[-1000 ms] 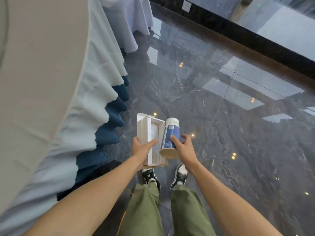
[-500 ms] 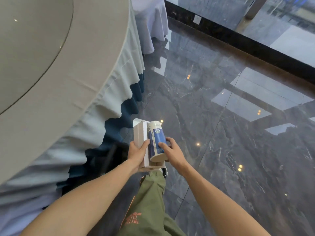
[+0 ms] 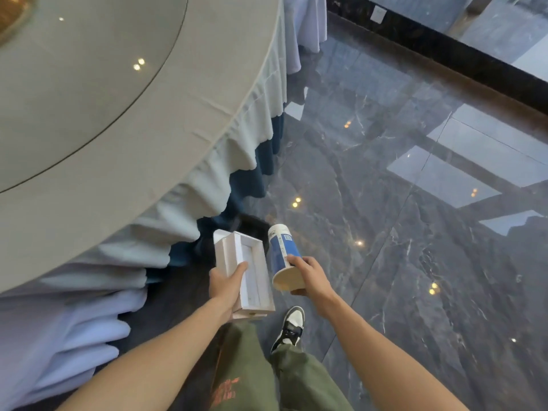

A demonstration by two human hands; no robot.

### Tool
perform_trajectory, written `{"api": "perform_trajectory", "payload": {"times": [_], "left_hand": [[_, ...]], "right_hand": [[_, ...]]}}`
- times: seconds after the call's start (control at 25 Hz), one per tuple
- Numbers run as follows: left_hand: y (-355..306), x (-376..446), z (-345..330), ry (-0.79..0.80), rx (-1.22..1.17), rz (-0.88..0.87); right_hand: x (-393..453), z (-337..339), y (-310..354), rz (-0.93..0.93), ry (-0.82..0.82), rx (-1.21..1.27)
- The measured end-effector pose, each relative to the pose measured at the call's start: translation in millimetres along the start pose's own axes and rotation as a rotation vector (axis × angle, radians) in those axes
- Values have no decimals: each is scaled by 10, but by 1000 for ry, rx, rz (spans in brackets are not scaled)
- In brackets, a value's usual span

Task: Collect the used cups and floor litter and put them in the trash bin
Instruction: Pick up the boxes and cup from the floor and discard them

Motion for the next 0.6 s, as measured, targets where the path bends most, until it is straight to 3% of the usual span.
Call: {"api": "perform_trajectory", "payload": {"times": [0.28, 0.6], "left_hand": [[471, 563, 963, -8, -2, 106], [236, 1501, 1430, 165, 161, 40]], "right_hand": [[477, -768, -379, -289, -52, -2], [1385, -1830, -275, -295, -134, 80]]}}
Point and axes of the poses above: each hand's wrist, its own x-axis towards the middle knuckle, its own z-axis out of the back of the hand, y = z × x, the point moved 3 cm from there along x, towards the middle knuckle, and after that the axes turned 6 degrees about -x, right-handed, at the moved point
